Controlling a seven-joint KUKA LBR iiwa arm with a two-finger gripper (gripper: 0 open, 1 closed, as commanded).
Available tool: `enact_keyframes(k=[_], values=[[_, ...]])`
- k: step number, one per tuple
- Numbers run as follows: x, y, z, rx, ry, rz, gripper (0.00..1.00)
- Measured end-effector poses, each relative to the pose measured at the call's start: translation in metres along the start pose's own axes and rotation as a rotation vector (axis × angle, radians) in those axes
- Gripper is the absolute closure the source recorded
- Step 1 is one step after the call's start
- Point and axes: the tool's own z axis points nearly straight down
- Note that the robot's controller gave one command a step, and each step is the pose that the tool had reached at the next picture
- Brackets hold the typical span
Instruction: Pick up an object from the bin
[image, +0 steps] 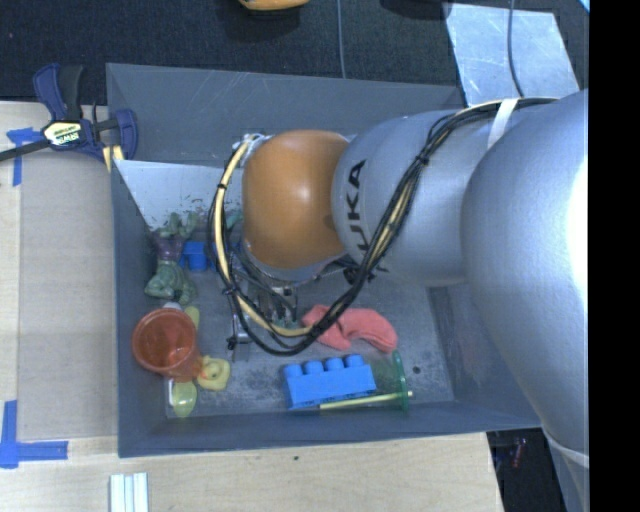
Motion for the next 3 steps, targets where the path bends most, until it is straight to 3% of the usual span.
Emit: enact_keyframes(k=[1,2,3], values=[[-0.002,-0.001,-0.005,-0.002,-0.007,0.003,0.00],[-0.006,-0.083,-0.020,-0.002,-0.005,0.045,0.00],[0.015,-0.113,0.048,-0.004,-0.009,-0.024,0.00]])
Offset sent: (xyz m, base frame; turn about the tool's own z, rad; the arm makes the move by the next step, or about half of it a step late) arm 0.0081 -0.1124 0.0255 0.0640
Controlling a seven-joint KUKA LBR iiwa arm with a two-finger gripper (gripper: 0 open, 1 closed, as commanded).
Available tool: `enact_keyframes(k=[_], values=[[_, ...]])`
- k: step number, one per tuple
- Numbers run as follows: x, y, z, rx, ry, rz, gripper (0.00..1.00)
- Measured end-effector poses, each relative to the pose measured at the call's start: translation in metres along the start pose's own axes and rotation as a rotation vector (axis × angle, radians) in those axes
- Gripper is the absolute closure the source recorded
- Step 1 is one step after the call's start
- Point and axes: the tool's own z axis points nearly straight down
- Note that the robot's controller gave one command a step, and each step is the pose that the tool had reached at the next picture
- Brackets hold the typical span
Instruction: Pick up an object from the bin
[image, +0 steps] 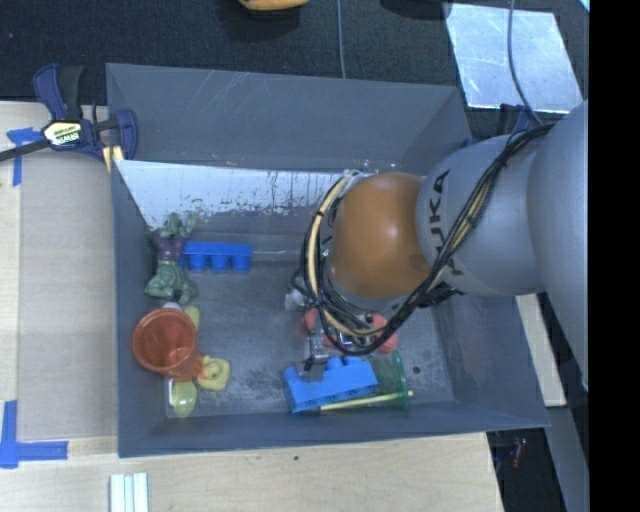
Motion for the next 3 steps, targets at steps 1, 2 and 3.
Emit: enact_keyframes(k=[1,2,3], values=[[-0.028,-0.059,0.000,0.006,-0.015,-0.111,0.00],[-0.023,-0.076,0.018,-0.002,-0.004,0.027,1.00],[-0.023,-0.076,0.018,-0.002,-0.004,0.026,1.00]])
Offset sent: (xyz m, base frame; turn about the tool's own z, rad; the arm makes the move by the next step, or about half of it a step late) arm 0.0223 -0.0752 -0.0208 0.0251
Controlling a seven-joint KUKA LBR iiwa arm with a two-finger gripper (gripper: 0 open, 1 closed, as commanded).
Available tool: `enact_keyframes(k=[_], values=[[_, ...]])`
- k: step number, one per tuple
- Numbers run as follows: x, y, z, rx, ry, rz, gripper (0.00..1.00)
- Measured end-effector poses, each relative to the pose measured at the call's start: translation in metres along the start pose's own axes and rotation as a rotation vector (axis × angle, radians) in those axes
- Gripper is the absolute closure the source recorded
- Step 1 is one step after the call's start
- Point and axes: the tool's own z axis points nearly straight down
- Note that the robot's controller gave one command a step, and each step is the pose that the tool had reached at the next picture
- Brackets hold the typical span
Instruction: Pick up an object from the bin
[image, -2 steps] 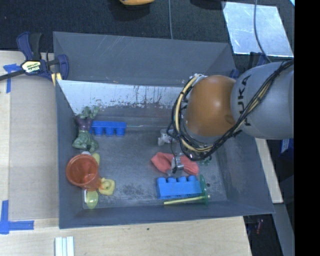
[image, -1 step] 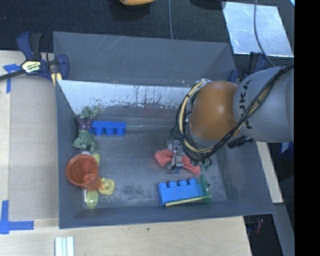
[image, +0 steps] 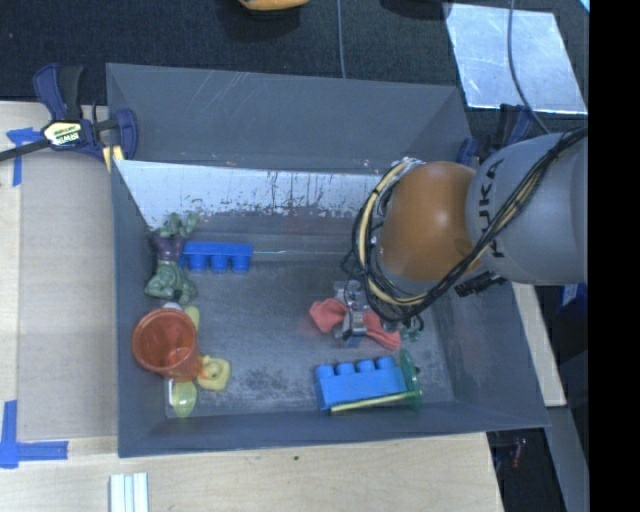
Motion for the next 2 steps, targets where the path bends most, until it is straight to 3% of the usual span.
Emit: enact_keyframes(k=[1,2], values=[[-0.001,0.000,-0.021,0.000,0.013,-0.041,1.00],[-0.007,0.020,-0.026,0.001,0.001,-0.091,1.00]])
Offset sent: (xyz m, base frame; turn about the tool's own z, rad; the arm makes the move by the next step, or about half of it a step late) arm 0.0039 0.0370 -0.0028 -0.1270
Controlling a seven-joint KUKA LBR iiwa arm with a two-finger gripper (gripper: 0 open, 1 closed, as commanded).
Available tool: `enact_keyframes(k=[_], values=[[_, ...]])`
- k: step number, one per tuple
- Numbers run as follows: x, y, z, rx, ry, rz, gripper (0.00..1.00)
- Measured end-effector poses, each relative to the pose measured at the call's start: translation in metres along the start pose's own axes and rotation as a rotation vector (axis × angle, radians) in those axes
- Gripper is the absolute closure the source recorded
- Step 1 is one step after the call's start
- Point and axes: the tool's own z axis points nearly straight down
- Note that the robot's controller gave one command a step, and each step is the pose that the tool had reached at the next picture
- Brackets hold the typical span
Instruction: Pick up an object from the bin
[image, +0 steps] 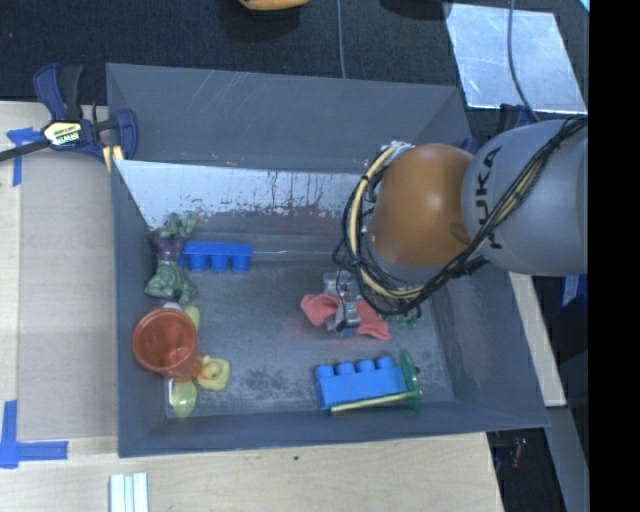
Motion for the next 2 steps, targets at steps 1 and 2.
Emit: enact_keyframes(k=[1,2], values=[[-0.010,0.004,-0.050,-0.001,0.009,-0.005,1.00],[-0.004,-0.008,-0.126,-0.001,0.012,0.054,1.00]])
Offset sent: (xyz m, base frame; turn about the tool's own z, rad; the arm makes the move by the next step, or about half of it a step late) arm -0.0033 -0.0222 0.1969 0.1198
